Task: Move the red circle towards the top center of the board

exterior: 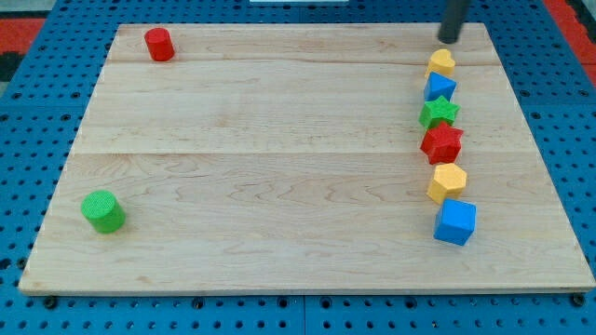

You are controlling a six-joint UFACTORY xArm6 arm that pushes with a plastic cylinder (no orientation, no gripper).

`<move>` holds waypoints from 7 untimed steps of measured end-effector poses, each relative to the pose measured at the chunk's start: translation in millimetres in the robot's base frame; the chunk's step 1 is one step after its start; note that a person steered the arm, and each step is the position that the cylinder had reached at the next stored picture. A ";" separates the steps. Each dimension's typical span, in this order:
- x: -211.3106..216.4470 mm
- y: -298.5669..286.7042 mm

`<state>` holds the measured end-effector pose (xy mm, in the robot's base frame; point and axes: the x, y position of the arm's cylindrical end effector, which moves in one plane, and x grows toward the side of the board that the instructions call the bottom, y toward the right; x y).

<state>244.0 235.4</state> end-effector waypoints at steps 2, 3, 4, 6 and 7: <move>52.9 -10.8; 42.4 -27.3; 31.5 -23.0; 17.2 -208.6; 94.1 -312.3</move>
<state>338.1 -76.8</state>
